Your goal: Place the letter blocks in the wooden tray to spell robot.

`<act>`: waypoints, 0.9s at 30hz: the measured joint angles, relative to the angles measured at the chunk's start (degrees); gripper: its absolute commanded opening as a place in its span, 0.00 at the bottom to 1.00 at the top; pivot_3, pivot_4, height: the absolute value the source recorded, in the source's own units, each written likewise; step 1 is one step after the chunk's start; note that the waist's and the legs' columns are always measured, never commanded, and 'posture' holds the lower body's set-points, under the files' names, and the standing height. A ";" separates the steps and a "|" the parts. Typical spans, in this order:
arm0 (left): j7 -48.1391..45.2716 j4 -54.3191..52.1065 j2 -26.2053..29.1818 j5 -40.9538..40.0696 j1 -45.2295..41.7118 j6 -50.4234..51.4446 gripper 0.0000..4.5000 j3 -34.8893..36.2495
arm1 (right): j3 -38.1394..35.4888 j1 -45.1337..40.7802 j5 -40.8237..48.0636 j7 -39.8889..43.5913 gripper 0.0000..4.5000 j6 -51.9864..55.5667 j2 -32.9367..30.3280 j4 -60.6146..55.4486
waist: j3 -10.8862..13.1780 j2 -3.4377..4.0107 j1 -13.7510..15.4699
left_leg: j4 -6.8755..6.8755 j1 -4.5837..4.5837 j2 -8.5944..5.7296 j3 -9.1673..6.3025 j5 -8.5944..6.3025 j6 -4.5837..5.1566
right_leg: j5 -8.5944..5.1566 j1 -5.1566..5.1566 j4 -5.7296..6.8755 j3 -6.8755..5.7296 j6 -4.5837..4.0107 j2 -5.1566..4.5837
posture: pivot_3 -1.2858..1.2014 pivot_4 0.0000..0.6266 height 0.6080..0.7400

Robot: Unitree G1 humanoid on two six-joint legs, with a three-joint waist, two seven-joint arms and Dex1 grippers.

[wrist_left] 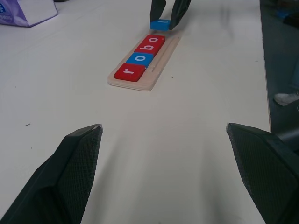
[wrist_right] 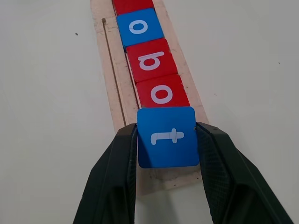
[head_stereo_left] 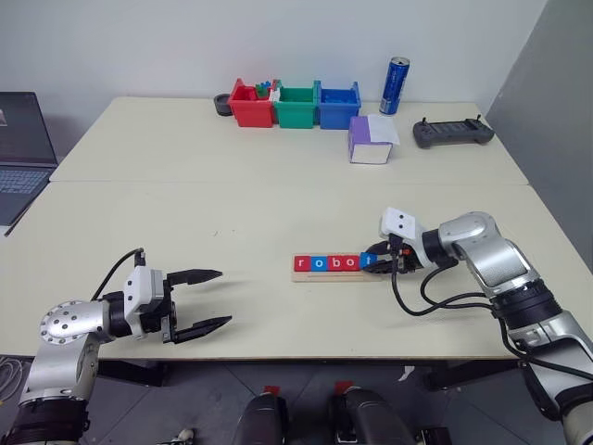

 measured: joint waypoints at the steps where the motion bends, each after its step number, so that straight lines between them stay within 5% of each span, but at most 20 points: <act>1: 0.00 0.00 0.00 0.00 0.00 0.00 1.00 0.00 | 0.10 -0.48 -0.05 0.43 0.33 -0.87 0.00 0.96 | 0.00 0.00 0.00 | 0.00 0.00 0.00 0.00 0.00 0.00 | 0.00 0.00 0.00 0.00 0.00 0.00 | 0.52 0.24 1.00; 27: 0.09 -1.52 0.54 -0.26 2.88 0.01 1.00 1.93 | 1.80 -4.74 -3.04 4.24 0.33 -9.18 1.95 12.34 | 0.00 0.00 -0.02 | 0.00 0.00 0.01 0.00 0.00 0.00 | 0.00 0.00 0.00 0.00 0.00 0.00 | 0.52 0.24 1.00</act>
